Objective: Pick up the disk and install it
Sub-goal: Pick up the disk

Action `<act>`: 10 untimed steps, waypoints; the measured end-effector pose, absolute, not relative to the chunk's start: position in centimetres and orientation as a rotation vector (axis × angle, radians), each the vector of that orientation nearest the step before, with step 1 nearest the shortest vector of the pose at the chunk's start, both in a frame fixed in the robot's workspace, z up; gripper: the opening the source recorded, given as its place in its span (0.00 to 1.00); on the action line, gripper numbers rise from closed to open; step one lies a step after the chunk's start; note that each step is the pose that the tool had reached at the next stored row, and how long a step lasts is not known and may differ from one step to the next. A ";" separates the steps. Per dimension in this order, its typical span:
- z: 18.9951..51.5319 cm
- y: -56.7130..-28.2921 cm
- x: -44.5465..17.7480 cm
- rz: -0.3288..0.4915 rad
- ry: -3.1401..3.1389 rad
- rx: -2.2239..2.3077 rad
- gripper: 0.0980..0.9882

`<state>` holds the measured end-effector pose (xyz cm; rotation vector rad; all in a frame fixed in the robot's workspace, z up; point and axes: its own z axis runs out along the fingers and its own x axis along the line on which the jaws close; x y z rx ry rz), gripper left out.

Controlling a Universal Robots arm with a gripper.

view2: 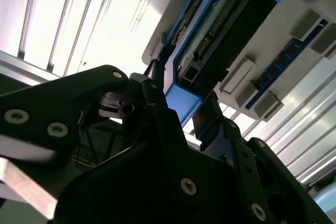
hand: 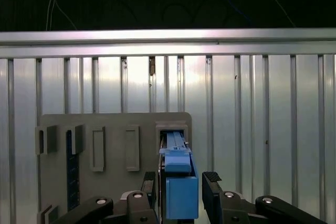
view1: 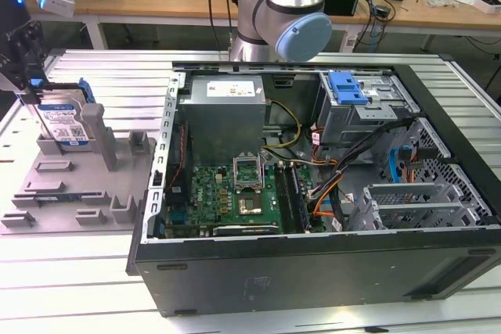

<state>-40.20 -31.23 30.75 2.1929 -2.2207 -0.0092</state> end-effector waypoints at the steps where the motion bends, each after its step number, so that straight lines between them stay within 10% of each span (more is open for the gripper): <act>1: 30.7 -31.2 -40.2 -0.009 -2.221 2.193 0.43; 10: 30.2 -31.2 -40.2 -0.009 -2.221 2.193 0.43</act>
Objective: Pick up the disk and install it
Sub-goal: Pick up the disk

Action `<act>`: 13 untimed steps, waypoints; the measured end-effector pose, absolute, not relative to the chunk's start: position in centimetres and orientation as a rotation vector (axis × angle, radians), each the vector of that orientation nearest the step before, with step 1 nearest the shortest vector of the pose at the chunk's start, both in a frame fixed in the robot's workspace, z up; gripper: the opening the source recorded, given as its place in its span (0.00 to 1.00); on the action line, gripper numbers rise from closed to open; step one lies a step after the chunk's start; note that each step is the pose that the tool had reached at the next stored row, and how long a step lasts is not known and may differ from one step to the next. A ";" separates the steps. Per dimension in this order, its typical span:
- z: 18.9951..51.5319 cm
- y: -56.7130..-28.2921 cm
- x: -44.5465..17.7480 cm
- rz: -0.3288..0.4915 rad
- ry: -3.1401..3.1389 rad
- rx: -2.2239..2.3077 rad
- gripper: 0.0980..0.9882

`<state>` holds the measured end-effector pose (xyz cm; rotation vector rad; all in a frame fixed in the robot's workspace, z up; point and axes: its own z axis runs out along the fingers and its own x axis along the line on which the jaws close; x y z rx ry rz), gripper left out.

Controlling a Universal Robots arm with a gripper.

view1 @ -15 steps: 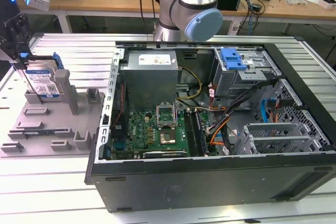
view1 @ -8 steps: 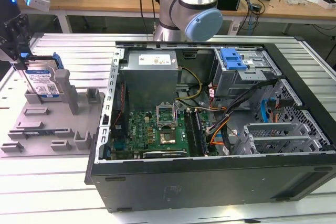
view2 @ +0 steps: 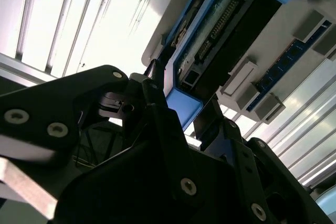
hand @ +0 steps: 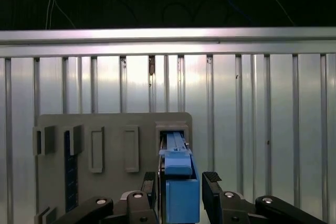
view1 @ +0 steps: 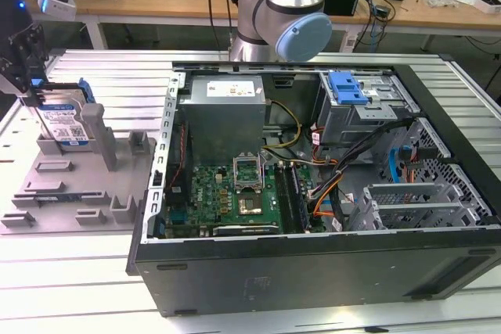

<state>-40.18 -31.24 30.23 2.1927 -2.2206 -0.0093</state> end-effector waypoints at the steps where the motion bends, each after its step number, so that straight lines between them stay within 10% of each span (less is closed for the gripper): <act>1: 30.2 -31.2 -40.2 -0.009 -2.221 2.193 0.43; 13: 30.0 -31.3 -40.2 -0.009 -2.221 2.193 0.33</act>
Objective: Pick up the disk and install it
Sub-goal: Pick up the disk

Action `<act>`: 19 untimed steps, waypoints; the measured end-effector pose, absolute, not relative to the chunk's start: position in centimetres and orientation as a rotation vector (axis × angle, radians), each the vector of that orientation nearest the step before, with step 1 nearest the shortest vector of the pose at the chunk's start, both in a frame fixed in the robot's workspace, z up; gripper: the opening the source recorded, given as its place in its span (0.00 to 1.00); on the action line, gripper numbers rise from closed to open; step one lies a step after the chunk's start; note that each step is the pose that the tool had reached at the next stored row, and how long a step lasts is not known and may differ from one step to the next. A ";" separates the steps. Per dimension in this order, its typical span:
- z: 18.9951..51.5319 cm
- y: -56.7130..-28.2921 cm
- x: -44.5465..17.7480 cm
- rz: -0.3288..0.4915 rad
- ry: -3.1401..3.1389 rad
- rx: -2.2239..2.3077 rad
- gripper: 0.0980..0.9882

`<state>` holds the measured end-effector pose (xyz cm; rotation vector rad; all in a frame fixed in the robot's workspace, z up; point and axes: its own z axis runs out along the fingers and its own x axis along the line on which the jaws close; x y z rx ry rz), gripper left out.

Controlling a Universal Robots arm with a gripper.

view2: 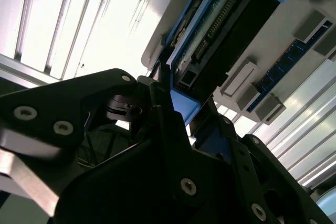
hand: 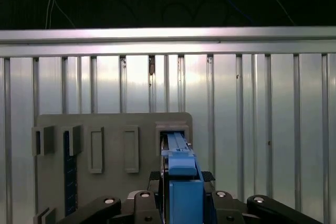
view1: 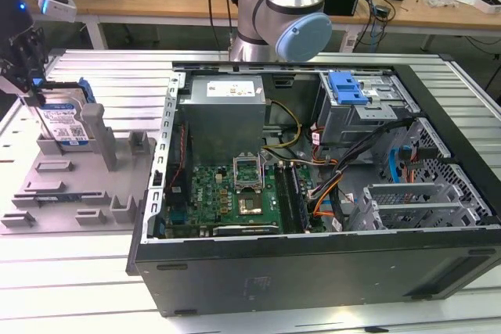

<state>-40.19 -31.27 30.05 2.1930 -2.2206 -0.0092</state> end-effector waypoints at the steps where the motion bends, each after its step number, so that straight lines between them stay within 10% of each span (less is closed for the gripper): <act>1: 30.0 -31.3 -40.2 -0.009 -2.221 2.193 0.33; 19: 29.9 -31.7 -40.2 -0.009 -2.221 2.193 0.30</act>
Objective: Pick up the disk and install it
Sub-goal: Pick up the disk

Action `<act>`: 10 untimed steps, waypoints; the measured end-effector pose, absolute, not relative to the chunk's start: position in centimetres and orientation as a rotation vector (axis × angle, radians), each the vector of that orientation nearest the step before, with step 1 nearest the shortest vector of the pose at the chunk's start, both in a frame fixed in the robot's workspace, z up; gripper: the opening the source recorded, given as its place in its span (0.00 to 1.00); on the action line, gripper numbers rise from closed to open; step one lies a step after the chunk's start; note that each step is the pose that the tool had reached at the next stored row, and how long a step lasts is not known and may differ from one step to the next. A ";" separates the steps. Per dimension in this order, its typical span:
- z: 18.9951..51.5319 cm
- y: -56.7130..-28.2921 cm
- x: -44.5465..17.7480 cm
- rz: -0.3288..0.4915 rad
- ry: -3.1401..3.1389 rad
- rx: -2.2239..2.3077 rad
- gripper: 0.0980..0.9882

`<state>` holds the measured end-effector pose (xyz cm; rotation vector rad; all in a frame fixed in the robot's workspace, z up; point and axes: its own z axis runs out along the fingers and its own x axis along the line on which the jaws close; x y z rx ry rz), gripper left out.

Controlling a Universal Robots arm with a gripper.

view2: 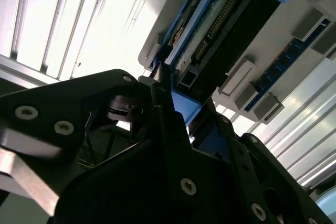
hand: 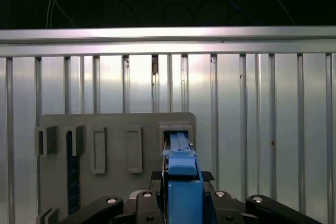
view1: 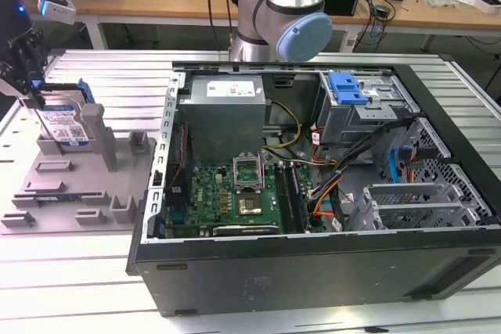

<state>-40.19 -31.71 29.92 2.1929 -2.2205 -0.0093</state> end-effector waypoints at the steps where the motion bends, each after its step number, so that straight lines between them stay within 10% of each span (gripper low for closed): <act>1: 29.9 -31.7 -40.2 -0.009 -2.221 2.193 0.30; 10: 29.9 -31.8 -40.2 -0.009 -2.220 2.193 0.30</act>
